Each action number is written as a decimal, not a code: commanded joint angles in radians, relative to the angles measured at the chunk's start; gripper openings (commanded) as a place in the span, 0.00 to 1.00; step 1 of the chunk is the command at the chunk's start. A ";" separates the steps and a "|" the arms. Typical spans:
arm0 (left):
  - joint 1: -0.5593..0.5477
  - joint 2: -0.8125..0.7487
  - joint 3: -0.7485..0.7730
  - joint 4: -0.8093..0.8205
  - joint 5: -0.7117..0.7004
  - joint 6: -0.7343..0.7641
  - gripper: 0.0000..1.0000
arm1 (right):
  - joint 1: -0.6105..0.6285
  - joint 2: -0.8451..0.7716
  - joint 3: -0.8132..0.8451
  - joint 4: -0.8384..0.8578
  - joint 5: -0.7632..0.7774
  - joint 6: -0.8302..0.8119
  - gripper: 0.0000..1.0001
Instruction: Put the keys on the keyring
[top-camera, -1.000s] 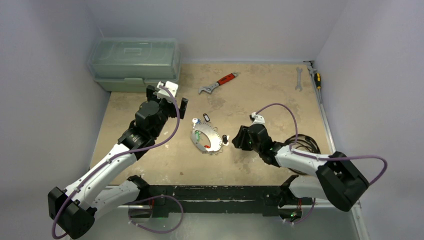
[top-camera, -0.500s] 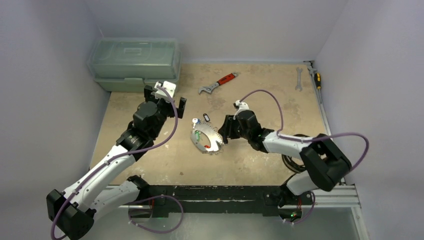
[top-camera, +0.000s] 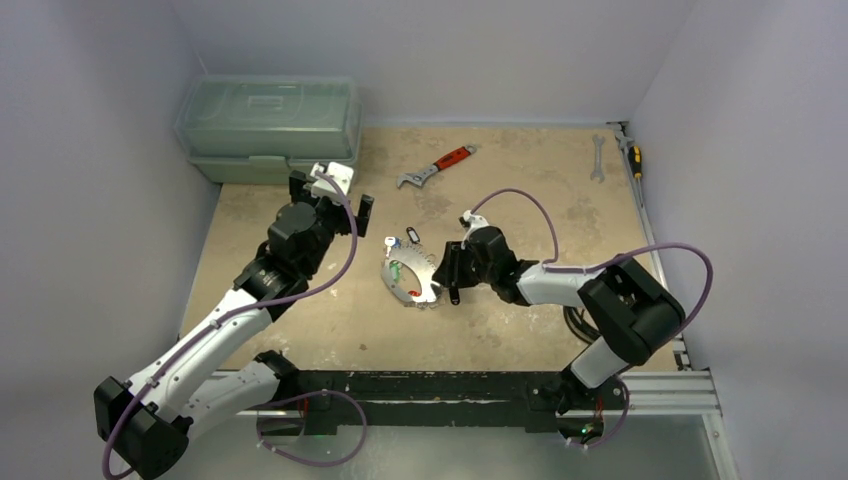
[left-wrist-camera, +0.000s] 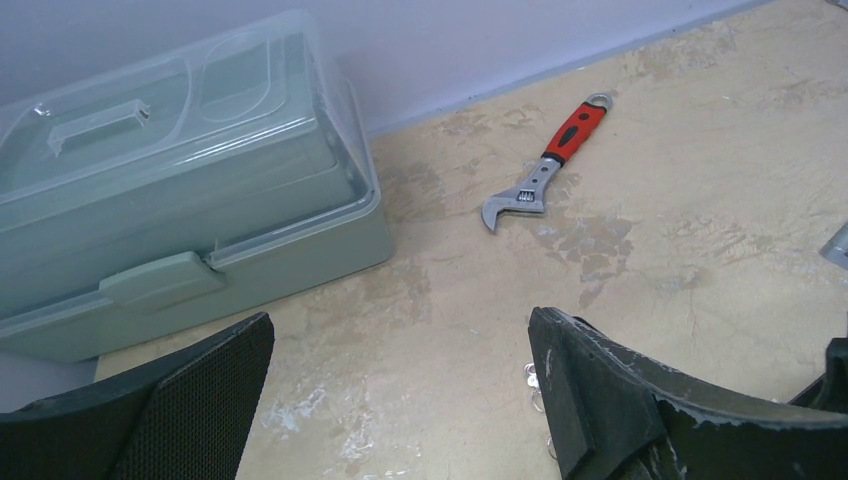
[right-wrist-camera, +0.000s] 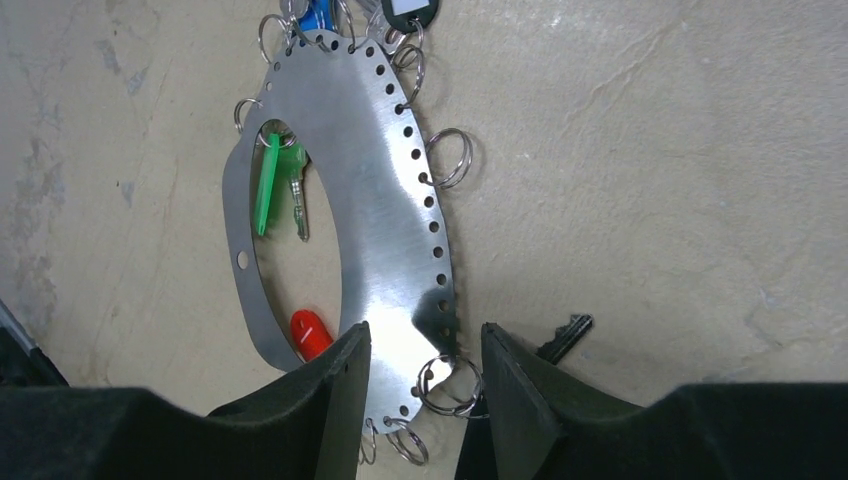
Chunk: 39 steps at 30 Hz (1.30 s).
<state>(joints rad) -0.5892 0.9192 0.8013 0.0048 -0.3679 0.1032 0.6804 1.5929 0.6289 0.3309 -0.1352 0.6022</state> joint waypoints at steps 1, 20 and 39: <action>0.004 0.003 0.031 0.027 -0.008 0.023 0.98 | 0.000 -0.079 -0.040 -0.048 0.047 -0.004 0.48; 0.004 0.027 -0.004 0.167 -0.085 -0.075 0.99 | 0.002 -0.780 0.095 -0.312 0.406 -0.236 0.99; 0.005 -0.181 -0.024 0.162 -0.239 -0.111 0.93 | 0.002 -1.158 -0.064 -0.366 0.513 -0.080 0.99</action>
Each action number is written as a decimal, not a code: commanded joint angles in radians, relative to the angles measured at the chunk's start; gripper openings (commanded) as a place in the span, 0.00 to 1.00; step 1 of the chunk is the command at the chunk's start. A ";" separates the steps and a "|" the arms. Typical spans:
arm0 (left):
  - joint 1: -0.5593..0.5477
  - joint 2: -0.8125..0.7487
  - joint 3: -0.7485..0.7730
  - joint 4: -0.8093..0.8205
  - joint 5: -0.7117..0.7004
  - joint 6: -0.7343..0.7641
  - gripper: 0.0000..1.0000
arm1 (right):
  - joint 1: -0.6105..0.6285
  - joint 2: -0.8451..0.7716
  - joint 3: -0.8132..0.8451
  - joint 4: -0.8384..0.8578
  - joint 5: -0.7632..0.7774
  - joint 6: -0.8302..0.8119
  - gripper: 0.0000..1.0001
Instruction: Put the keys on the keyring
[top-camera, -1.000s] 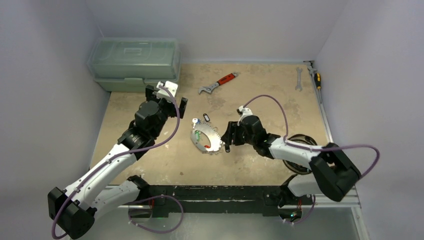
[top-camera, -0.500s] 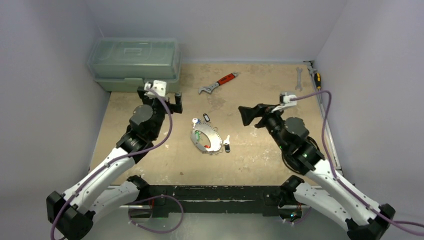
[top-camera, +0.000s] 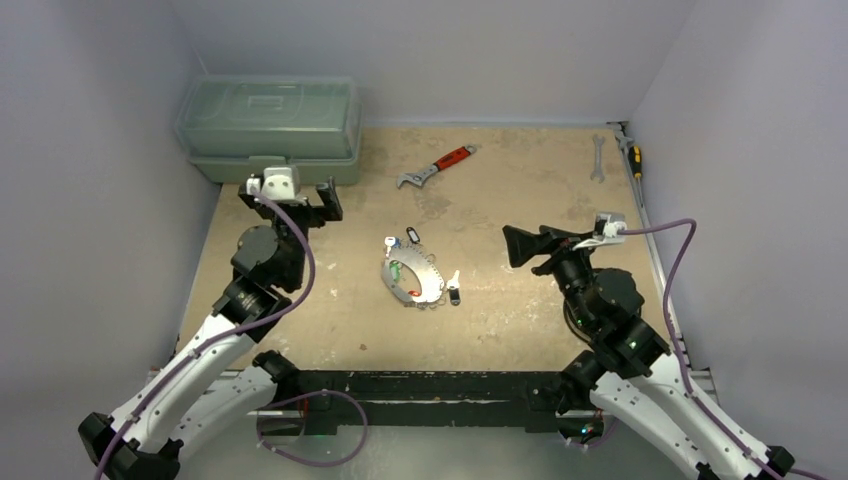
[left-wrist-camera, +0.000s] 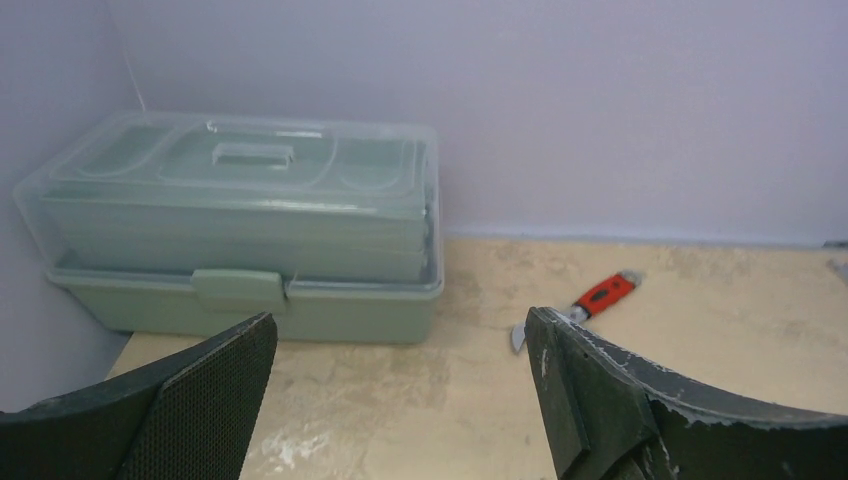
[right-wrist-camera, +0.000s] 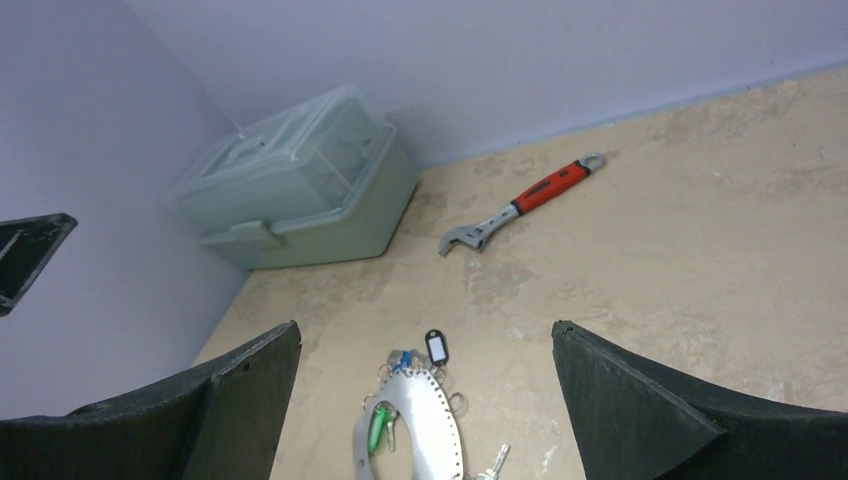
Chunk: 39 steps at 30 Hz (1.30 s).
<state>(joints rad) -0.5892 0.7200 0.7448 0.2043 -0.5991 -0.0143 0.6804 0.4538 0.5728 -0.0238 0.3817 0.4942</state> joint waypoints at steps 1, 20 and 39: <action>0.005 0.020 0.033 -0.038 -0.003 0.007 0.93 | 0.002 -0.020 -0.010 -0.015 -0.003 0.031 0.99; 0.006 0.050 0.039 -0.048 0.038 0.007 0.92 | 0.001 -0.015 -0.026 -0.082 -0.026 0.051 0.99; 0.005 0.091 0.048 -0.048 0.062 0.003 0.91 | 0.002 -0.039 -0.066 -0.024 -0.097 0.013 0.99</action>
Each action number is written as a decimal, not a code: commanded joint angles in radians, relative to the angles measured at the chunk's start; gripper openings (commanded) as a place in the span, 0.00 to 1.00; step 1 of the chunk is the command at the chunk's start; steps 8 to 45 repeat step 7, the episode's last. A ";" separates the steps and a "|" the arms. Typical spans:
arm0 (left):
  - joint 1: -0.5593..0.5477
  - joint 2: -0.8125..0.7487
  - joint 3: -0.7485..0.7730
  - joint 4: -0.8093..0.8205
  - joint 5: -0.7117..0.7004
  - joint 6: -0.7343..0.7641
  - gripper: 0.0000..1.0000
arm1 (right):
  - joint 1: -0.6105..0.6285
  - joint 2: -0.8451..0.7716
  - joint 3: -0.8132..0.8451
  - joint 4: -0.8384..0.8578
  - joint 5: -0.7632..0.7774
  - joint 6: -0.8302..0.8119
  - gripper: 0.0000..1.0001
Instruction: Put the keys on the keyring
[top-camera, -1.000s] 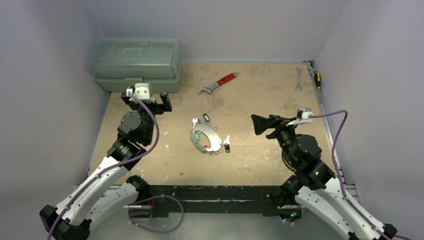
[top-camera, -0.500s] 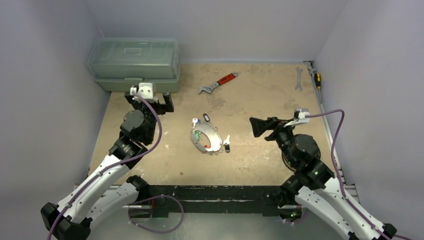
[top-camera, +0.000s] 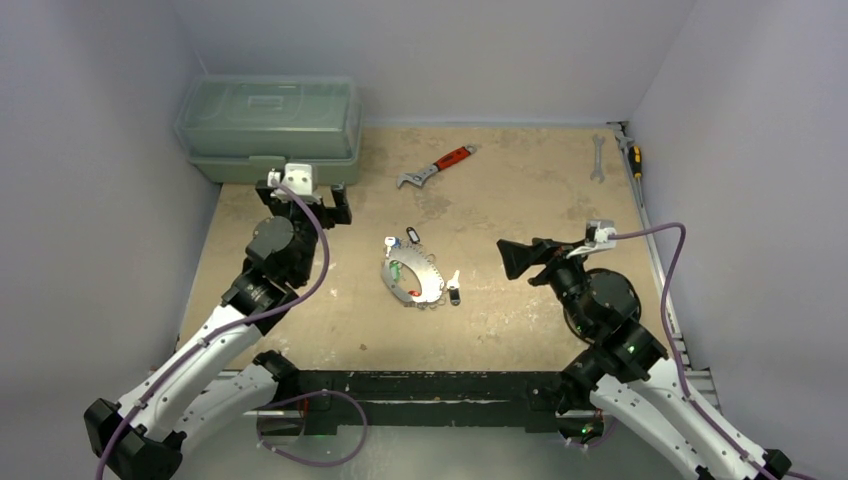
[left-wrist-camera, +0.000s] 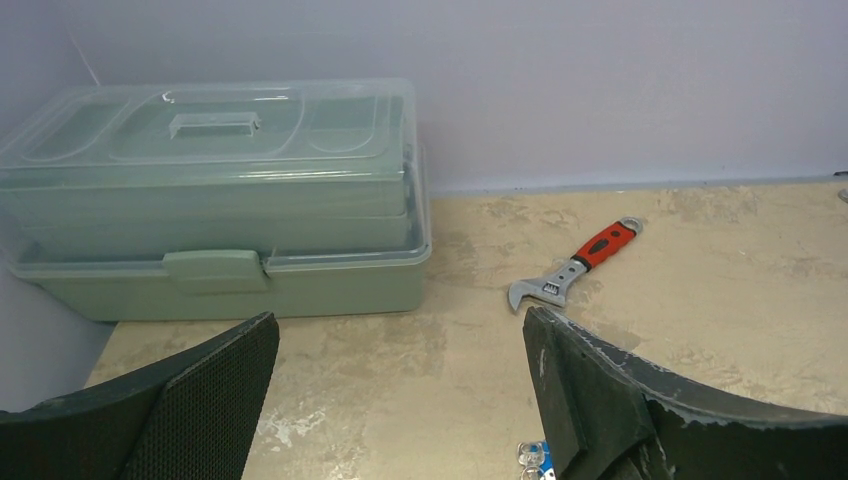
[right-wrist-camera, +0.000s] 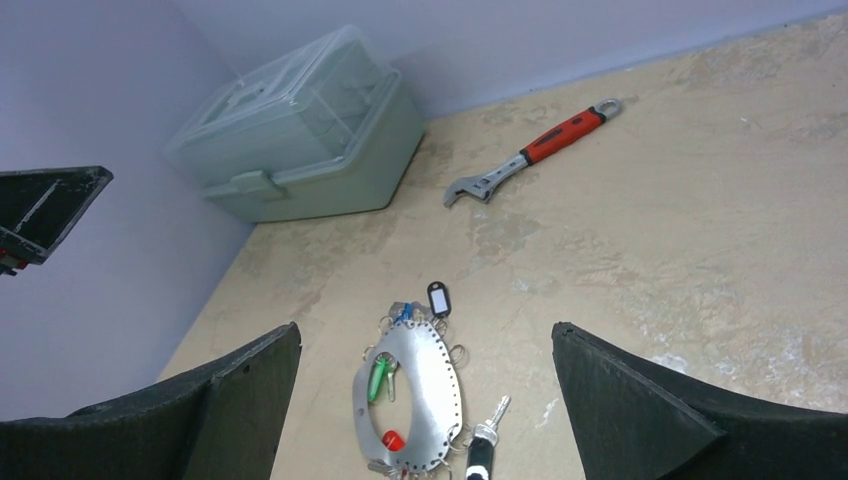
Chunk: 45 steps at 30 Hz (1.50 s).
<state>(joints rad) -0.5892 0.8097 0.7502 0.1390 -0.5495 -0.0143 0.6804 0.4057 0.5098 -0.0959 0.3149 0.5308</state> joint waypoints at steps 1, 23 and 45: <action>0.005 0.002 0.043 0.016 0.013 0.004 0.91 | 0.002 0.009 -0.004 0.052 -0.035 -0.027 0.99; 0.006 0.009 0.044 0.015 0.014 0.005 0.91 | 0.002 -0.015 -0.011 0.062 -0.024 -0.026 0.99; 0.006 0.009 0.044 0.015 0.014 0.005 0.91 | 0.002 -0.015 -0.011 0.062 -0.024 -0.026 0.99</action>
